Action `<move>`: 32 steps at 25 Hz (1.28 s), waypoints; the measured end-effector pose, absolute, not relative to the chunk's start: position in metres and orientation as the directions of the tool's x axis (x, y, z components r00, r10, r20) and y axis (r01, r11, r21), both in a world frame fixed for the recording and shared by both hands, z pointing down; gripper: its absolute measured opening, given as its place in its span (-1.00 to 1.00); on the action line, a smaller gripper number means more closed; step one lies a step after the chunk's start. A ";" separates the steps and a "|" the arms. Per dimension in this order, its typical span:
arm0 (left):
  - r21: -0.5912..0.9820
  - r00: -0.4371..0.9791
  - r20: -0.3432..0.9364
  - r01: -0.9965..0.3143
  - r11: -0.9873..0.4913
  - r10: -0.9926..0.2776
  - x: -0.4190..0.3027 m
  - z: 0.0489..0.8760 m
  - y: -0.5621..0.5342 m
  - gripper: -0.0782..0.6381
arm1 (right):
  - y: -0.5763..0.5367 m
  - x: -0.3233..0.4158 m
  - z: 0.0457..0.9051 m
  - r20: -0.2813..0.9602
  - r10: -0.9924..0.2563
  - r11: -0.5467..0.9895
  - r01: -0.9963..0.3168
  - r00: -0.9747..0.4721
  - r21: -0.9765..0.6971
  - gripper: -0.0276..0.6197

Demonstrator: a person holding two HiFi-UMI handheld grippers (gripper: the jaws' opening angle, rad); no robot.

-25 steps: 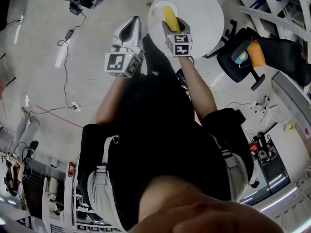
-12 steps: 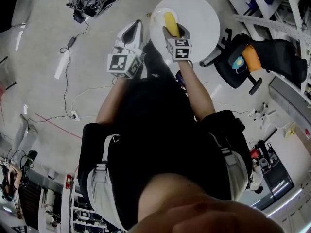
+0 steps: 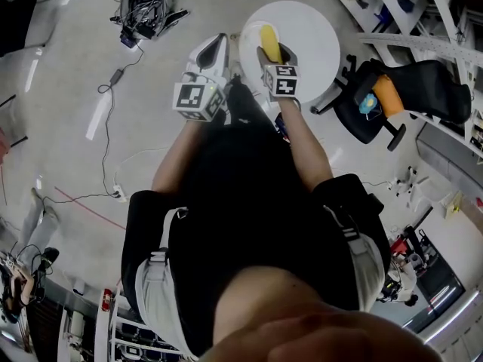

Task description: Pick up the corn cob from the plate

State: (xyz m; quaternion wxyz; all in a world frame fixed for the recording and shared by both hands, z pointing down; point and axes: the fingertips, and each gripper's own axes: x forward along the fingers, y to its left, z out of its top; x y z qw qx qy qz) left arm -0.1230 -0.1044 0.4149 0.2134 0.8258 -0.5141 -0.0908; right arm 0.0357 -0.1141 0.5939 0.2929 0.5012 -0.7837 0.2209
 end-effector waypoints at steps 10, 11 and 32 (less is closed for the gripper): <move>0.454 0.481 0.044 -0.790 -0.411 -0.876 -0.130 0.403 -0.088 -0.77 | -0.105 0.029 0.570 0.658 -0.691 0.360 -0.932 -0.300 -0.047 -0.10; 0.453 0.484 0.040 -0.789 -0.415 -0.874 -0.129 0.401 -0.087 -0.77 | -0.105 0.029 0.568 0.655 -0.694 0.360 -0.932 -0.299 -0.045 -0.10; 0.408 0.487 0.030 -0.803 -0.435 -0.873 -0.076 0.377 -0.066 -0.77 | -0.091 0.068 0.530 0.588 -0.735 0.369 -0.927 -0.338 -0.072 -0.11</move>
